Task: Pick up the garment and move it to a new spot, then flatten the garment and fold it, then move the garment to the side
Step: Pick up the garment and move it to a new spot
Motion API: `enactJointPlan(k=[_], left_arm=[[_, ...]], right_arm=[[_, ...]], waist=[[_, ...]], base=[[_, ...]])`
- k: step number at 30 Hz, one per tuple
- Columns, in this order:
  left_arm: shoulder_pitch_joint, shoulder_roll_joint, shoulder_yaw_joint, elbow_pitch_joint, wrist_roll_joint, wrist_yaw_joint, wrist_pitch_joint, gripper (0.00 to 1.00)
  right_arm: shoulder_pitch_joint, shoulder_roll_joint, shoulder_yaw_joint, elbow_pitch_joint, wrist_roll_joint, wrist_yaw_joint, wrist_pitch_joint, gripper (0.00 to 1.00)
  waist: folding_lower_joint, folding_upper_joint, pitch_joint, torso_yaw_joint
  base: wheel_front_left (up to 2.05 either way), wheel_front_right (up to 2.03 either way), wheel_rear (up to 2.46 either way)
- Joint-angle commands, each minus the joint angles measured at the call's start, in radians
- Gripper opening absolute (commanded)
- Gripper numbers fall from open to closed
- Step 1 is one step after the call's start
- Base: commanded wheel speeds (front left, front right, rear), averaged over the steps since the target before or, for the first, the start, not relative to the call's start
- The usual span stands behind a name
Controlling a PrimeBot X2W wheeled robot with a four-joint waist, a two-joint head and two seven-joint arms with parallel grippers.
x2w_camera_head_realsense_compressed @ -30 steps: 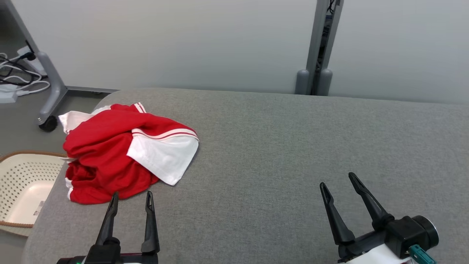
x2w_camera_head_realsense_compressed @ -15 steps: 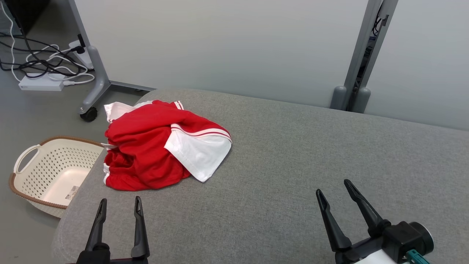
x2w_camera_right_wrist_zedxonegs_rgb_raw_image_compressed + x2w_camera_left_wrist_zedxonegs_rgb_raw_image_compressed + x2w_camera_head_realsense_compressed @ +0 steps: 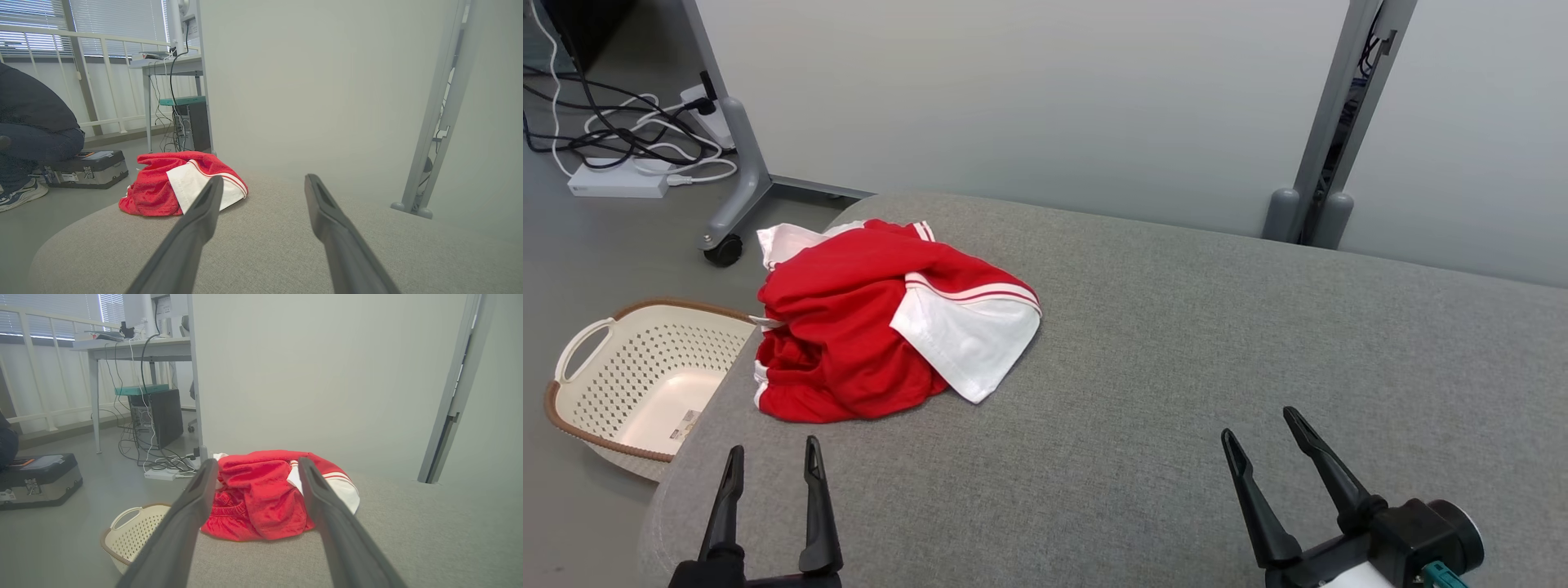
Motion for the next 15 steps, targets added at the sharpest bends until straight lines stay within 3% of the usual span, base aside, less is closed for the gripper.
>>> enactJointPlan(k=[1,15], left_arm=[[0.003,0.004,0.008,0.004,-0.020,0.006,-0.004,1.00],[-0.205,0.004,0.005,0.083,-0.102,0.029,-0.004,1.00]], right_arm=[[0.000,-0.007,-0.002,0.005,-0.003,0.000,-0.006,1.00],[-0.078,-0.014,-0.014,-0.014,-0.058,0.000,-0.006,1.00]], waist=[[0.0000,0.0000,0.007,-0.008],[0.0000,0.0000,0.175,-0.073]], base=[[0.00,0.00,0.00],[0.00,0.00,0.00]])
